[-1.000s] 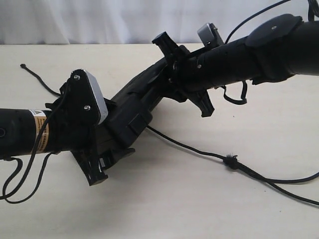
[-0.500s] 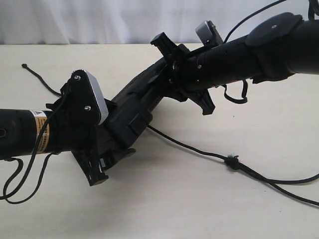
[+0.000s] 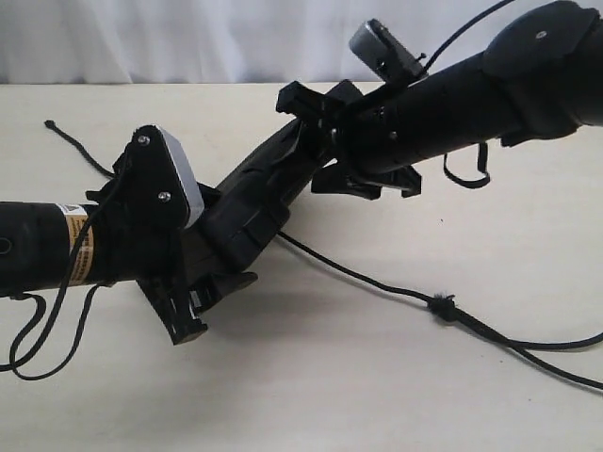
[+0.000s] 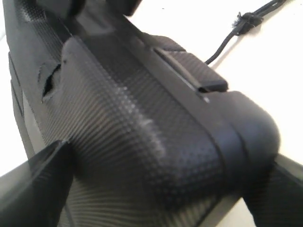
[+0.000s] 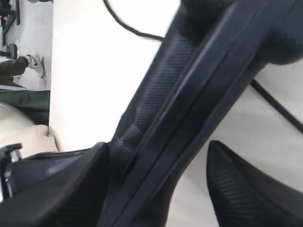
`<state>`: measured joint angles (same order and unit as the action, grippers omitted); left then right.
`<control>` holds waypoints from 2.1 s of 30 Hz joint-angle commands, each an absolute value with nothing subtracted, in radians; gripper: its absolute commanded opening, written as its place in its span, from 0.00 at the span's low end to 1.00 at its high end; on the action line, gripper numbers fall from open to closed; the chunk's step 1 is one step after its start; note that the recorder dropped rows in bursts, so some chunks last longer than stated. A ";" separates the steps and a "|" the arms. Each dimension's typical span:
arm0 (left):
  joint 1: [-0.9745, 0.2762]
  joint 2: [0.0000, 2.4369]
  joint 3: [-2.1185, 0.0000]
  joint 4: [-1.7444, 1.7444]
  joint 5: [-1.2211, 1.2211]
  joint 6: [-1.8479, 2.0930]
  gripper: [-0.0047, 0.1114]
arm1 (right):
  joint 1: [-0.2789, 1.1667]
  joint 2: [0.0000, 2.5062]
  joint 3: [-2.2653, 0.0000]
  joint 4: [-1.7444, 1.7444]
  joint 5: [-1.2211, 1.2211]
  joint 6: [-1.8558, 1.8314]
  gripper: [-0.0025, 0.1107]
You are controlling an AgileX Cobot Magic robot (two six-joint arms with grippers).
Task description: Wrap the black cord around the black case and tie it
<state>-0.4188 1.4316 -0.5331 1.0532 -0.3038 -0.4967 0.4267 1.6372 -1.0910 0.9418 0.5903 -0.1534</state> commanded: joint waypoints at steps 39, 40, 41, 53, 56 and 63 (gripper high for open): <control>-0.415 1.428 -0.543 1.133 -0.298 -0.487 0.04 | 0.267 1.439 -0.676 -0.276 0.853 -0.613 0.54; -0.415 1.428 -0.543 1.133 -0.298 -0.487 0.04 | 0.267 1.439 -0.654 -0.278 0.811 -0.613 0.54; -0.415 1.428 -0.543 1.133 -0.298 -0.487 0.04 | 0.267 1.439 -0.636 -0.278 0.763 -0.613 0.54; -0.415 1.428 -0.543 1.133 -0.298 -0.487 0.04 | 0.267 1.653 -0.623 -0.277 0.598 -0.467 0.52; -0.415 1.428 -0.543 1.133 -0.298 -0.487 0.04 | 0.267 1.732 -0.670 -0.287 0.594 -0.406 0.35; -0.415 1.428 -0.543 1.133 -0.298 -0.487 0.04 | 0.267 1.760 -0.868 -0.187 0.802 -0.163 0.06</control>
<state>-0.4188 1.4316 -0.5363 1.1444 -0.2766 -0.4698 0.2732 1.7603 -0.8044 -0.2489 0.7099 -0.2105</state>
